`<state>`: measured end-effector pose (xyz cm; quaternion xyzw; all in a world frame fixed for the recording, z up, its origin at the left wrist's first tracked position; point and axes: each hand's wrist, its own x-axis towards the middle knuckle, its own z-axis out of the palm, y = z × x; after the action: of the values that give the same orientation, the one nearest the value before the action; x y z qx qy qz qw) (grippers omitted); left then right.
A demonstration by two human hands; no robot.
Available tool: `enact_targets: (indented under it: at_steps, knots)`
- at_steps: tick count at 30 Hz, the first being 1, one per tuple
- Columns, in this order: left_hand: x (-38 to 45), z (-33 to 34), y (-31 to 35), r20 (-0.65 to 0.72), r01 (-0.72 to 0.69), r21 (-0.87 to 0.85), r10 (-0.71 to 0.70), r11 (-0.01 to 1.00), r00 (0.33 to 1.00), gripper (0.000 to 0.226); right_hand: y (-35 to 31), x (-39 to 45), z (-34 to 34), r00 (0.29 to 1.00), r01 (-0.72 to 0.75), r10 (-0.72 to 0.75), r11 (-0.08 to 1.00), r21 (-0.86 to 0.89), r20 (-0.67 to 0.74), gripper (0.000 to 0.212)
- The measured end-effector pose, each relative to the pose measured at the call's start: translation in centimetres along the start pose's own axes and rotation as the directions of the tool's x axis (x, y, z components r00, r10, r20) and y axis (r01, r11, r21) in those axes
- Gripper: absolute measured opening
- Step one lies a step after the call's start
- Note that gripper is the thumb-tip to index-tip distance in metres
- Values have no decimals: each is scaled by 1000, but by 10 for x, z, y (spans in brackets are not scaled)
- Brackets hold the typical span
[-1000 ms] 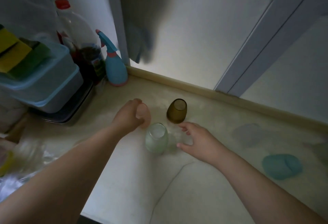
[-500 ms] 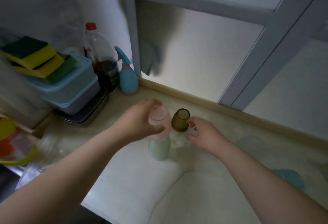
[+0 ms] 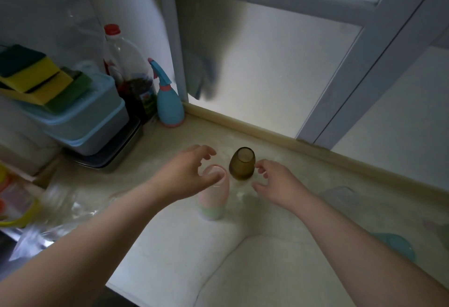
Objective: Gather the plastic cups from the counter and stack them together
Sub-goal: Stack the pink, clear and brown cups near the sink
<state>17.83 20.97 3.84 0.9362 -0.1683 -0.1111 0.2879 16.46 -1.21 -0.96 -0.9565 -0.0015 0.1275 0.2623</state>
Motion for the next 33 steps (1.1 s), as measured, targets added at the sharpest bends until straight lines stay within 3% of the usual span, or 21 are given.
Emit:
enact_targets:
  at_steps: [8,15,24,33]
  knots:
    - [18,-15,-12,-144,-16,9,17,1000,989,41,-11,51,10,999,-32,31,999,-32,-21,74]
    - [24,-12,-7,-109,-57,-2,56,998,992,37,-7,60,24,995,-94,97,992,87,-32,70]
    - [35,9,73,-69,-237,-37,234,971,970,38,25,-39,-52,965,-108,140,983,149,-223,69]
    - [42,102,147,119,-343,-55,348,938,930,42,87,-155,-78,854,-295,371,922,249,-363,66]
